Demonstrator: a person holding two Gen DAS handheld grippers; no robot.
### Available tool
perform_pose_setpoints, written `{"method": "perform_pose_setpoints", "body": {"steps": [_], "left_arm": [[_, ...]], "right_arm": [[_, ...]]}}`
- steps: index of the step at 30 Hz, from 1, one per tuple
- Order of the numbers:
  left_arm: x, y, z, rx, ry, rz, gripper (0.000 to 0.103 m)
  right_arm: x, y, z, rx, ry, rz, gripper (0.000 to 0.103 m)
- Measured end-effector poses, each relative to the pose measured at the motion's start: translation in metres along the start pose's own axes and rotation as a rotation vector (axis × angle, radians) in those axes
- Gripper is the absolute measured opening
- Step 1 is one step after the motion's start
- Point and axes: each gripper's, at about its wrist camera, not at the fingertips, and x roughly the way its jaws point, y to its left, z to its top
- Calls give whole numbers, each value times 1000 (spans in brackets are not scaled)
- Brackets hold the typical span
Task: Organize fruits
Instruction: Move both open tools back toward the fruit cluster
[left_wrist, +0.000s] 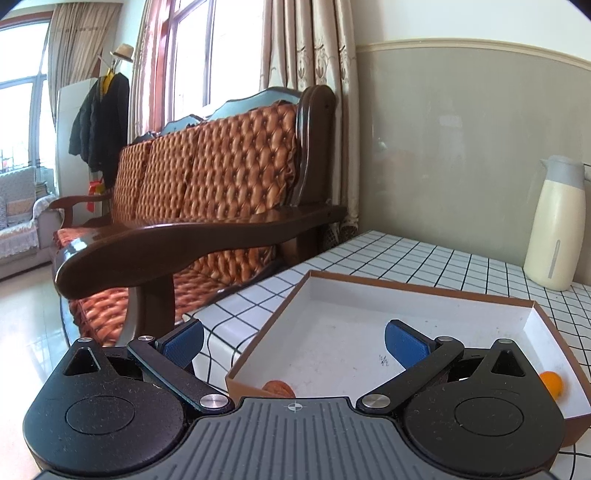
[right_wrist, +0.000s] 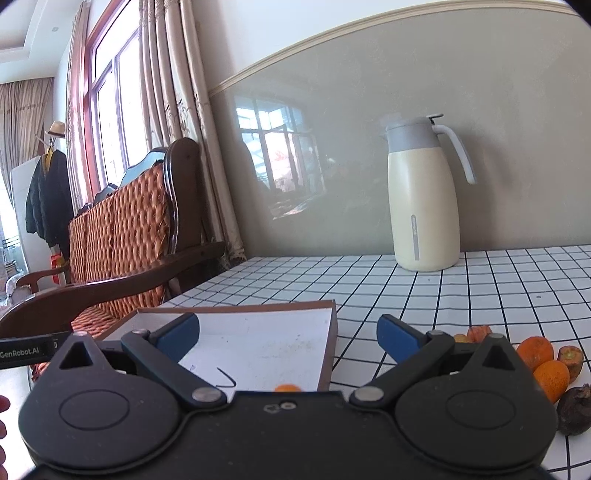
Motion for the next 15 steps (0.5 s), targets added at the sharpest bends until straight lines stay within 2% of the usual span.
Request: {"method": "perform_pose_setpoints", "body": {"steps": [8,15], "left_arm": [[-12,-10,0,10,-17,-19,103],[-27,-30,-5,72,-37,-47,103]], "right_arm": [[-9,-1,-6,-17,52,5,97],[-22,-11,-4,-13,73,3,97]]}}
